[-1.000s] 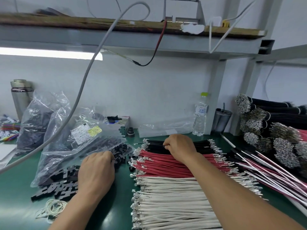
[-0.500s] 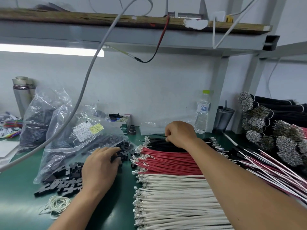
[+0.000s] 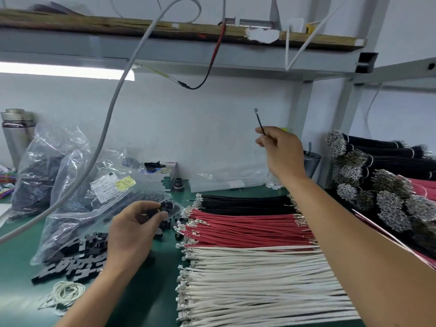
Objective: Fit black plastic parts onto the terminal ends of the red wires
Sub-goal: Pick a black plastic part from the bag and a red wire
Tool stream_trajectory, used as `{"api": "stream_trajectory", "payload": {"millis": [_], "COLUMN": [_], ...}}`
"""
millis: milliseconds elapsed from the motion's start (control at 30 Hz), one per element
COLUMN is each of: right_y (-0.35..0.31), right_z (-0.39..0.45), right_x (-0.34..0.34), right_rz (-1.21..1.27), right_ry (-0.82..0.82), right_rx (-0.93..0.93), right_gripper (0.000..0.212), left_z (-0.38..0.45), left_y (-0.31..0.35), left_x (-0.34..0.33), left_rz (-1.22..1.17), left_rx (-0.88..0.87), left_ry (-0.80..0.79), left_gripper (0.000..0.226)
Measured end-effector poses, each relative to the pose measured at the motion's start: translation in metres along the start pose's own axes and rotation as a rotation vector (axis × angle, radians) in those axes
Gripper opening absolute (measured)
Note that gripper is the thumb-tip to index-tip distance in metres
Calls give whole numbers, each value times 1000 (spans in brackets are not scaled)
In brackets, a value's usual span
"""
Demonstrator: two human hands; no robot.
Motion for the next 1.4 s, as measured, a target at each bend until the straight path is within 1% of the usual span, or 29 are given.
{"api": "stream_trajectory", "payload": {"millis": [67,133,233,267,333,400,467,633,833,967,1033,1200,1300,1400], "right_y": [-25,-49,-65,-64,-54,-39,-27,-25,-25,-25,-25,-30,-25,-16], "right_z": [0,-9,-53,-76,-119,-148,-159,-162,-167,-164,-164,-169,-168,-166], "right_x": [14,16,0,-8,-22,-31,-36,-33,-33,-29,-31,-41,-46,-51], "right_rz": [-45,-163,-356,-379,-338,-214,-94,-37,-64,-45,-88,-187,-155,-136], "right_ry": [50,11,-149,-213,-319,-365,-366,-297,-296,-310,-342,-429,-484,-509], "right_rx": [116,236,356,373,366,305,253,234,228,211,212,233,167,88], "right_gripper": [26,22,25,26,24,21,24,14,12,15,14,13,11,11], "left_z": [2,1,-7,-12,-22,-31,-36,-40,-46,-46,-47,-50,-51,-51], "left_y": [-7,-6,19,31,48,56,56,52,53,58,59,65,67,65], "left_x": [-4,-5,-8,-11,-21,-32,-38,-39,-44,-44,-43,-41,-41,-42], "left_rz": [-134,-290,-544,-617,-692,-704,-700,-681,-682,-675,-672,-592,-542,-539], "left_rx": [87,154,128,110,87,92,112,133,159,138,129,25,-2,18], "left_ry": [-36,-81,-233,-297,-400,-463,-505,-535,-554,-565,-568,-576,-585,-590], "left_gripper": [20,22,30,31,29,28,28,31,37,35,33,26,27,27]}}
Point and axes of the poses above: each hand's wrist, its own z-axis towards the middle knuckle, its own x-axis out of the back of the hand, y = z × x, the point moved 9 cm from there along z, towards the middle knuckle, and after that the axes turned 14 degrees about z, right-handed, at the moved point
